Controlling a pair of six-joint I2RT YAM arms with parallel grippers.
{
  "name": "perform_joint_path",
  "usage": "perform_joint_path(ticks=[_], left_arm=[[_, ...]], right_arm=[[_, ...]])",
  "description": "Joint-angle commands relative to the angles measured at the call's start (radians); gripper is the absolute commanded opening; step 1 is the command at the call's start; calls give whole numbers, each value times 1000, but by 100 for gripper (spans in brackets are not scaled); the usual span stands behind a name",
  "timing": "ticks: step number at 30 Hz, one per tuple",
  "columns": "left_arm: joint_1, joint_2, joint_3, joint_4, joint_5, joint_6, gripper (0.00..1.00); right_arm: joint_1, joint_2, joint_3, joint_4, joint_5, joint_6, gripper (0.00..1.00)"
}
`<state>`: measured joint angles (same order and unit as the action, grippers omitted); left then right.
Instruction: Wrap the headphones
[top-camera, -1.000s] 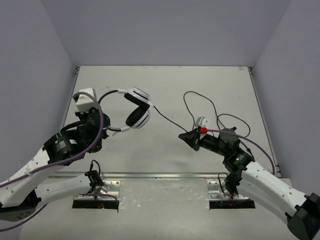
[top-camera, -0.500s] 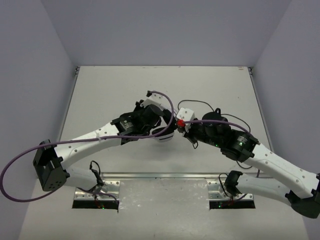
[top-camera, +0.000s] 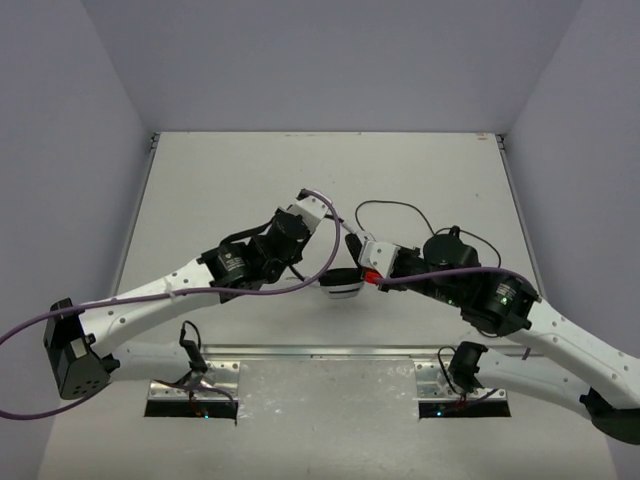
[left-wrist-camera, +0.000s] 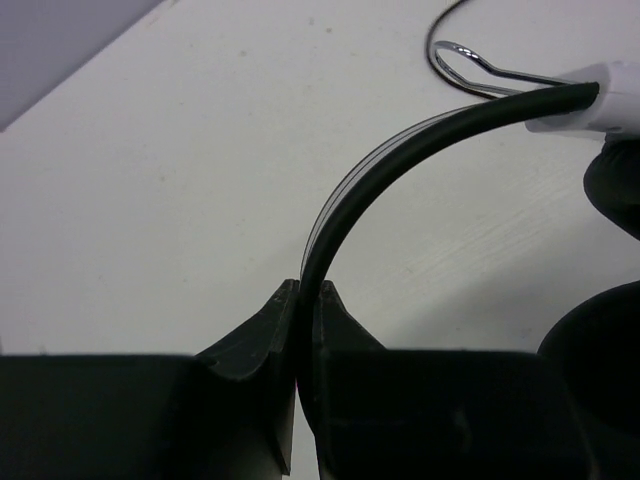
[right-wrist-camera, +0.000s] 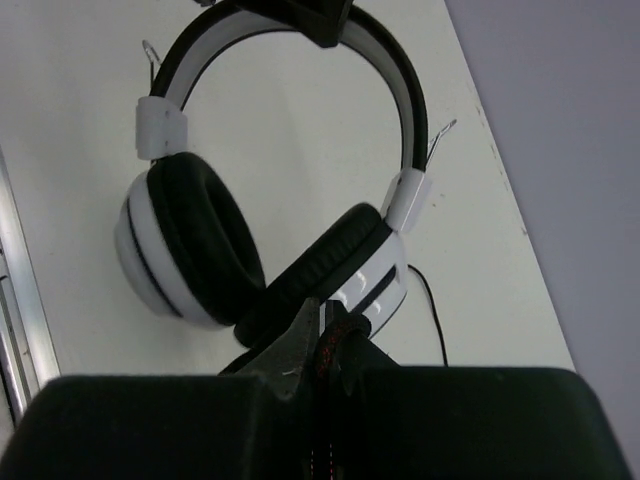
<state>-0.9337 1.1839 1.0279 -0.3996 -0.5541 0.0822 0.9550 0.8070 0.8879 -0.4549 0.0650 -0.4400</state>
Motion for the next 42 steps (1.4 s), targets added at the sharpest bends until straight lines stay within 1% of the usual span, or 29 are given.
perform_joint_path(ticks=[1, 2, 3, 4, 6, 7, 8, 9, 10, 11, 13, 14, 16, 17, 18, 20, 21, 22, 23, 25, 28, 29, 30, 32, 34, 35, 36, 37, 42], left_arm=[[-13, -66, 11, 84, -344, -31, 0], [-13, -61, 49, 29, -444, -56, 0], [-4, -49, 67, 3, -640, -102, 0], [4, -43, 95, -107, -711, -157, 0], [68, -33, 194, -253, -786, -368, 0], [105, -38, 230, -381, -774, -436, 0], [143, -47, 254, -389, -761, -478, 0], [227, -78, 251, -375, -724, -470, 0], [261, -96, 230, -304, -709, -449, 0], [310, -113, 225, -270, -696, -414, 0], [344, -139, 242, -249, -673, -406, 0], [357, -139, 254, -263, -670, -418, 0], [389, -136, 262, -245, -675, -386, 0], [413, -133, 262, -243, -679, -374, 0], [424, -133, 262, -242, -691, -375, 0], [469, -147, 265, -266, -696, -428, 0], [487, -162, 270, -275, -675, -446, 0], [505, -167, 280, -288, -658, -455, 0], [535, -173, 287, -288, -643, -456, 0], [541, -178, 307, -295, -630, -460, 0], [547, -191, 334, -300, -623, -460, 0], [547, -193, 342, -298, -622, -453, 0], [547, -194, 348, -295, -597, -444, 0], [547, -196, 354, -269, -558, -403, 0], [547, -216, 303, -162, -414, -302, 0], [547, -198, 296, -166, -374, -285, 0], [546, -188, 285, -165, -281, -262, 0], [544, -185, 238, -107, -215, -231, 0], [523, -127, 117, 42, 104, -167, 0]], right_arm=[[1, -38, 3, 90, -29, -59, 2], [1, -35, 19, 37, -49, -43, 2], [1, -23, 55, 9, -60, -37, 2], [1, -14, 72, -17, -108, -28, 2], [-1, 9, 132, -102, -148, -22, 2], [-1, 36, 150, -128, -163, -16, 2], [1, 50, 170, -180, -191, -9, 2], [1, 64, 199, -204, -201, -9, 2], [1, 90, 206, -215, -197, -9, 2], [1, 104, 204, -214, -121, -19, 1], [1, 127, 165, -158, 43, -35, 1], [1, 144, 136, -43, 267, -67, 2], [1, 152, 47, 112, 462, -138, 2], [-2, 153, 19, 291, 546, -216, 2], [-8, 150, -9, 359, 623, -242, 2], [-65, 141, -6, 433, 624, -217, 3], [-94, 130, 3, 426, 564, -185, 8], [-125, 126, 6, 420, 529, -151, 7], [-193, 124, 8, 380, 485, -82, 6], [-270, 127, -12, 380, 412, -34, 5], [-321, 146, -70, 410, 363, 36, 8], [-334, 150, -73, 410, 340, 50, 5], [-340, 158, -75, 409, 323, 69, 2], [-349, 170, -69, 403, 268, 101, 1], [-349, 158, -60, 407, 242, 119, 1], [-349, 147, -55, 430, 224, 135, 1], [-348, 133, -47, 439, 210, 139, 1], [-348, 118, -40, 444, 187, 145, 1], [-348, 35, 51, 479, 56, 71, 1]])
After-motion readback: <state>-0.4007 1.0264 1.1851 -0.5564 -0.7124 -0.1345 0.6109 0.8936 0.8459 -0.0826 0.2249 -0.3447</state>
